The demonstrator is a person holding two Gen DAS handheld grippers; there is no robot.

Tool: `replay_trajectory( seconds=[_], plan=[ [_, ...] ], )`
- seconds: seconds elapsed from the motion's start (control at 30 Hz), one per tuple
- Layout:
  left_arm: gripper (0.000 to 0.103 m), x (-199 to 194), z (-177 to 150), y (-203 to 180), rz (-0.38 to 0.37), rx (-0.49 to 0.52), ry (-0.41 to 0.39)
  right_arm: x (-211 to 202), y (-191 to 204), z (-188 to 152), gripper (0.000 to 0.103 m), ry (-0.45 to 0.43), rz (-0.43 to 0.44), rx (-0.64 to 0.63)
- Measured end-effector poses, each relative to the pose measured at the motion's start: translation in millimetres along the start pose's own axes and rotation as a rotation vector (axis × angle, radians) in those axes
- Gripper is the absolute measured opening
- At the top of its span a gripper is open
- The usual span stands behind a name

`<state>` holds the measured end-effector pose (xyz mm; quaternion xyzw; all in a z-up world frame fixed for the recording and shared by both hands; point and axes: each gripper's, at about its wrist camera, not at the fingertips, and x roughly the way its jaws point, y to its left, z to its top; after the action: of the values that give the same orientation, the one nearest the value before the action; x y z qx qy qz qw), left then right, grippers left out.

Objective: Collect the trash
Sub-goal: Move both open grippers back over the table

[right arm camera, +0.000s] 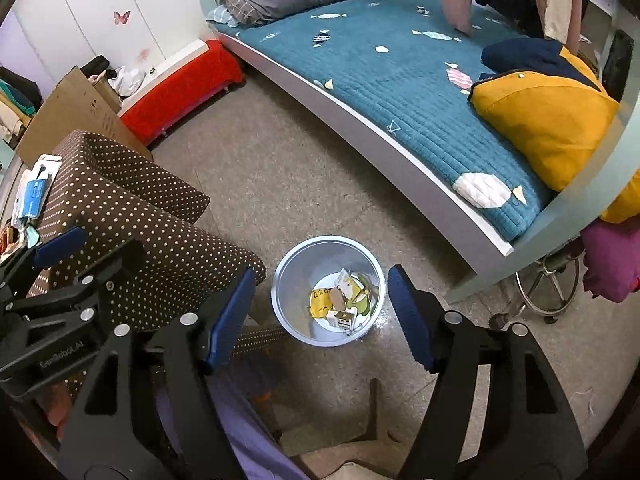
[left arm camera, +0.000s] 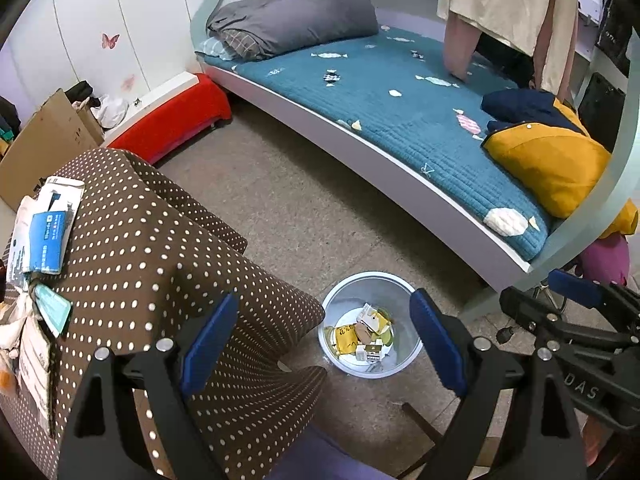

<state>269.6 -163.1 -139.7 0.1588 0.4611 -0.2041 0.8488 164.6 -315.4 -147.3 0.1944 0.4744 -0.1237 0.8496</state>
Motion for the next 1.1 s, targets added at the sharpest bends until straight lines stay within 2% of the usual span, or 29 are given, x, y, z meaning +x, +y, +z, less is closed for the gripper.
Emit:
replay_trajectory(
  seconds=[0.43, 0.67, 0.93, 1.1],
  plan=[
    [0.086, -51.3, -23.8, 5.5, 0.003, 0.011, -0.094, -48.1, 20.0, -22.1, 0.068, -0.087, 0.006, -0.016],
    [0.086, -84.5, -34.8, 21.1, 0.035, -0.009, -0.159, -73.1, 42.3, -31.6, 0.068, -0.139, 0.019, -0.052],
    [0.086, -117.3, -53.4, 57.5, 0.084, -0.096, -0.213, -91.7, 83.3, -38.1, 0.069, -0.177, 0.065, -0.152],
    [0.086, -134.0, -69.5, 88.8, 0.135, -0.165, -0.230, -95.6, 117.1, -42.4, 0.072, -0.185, 0.105, -0.225]
  ],
)
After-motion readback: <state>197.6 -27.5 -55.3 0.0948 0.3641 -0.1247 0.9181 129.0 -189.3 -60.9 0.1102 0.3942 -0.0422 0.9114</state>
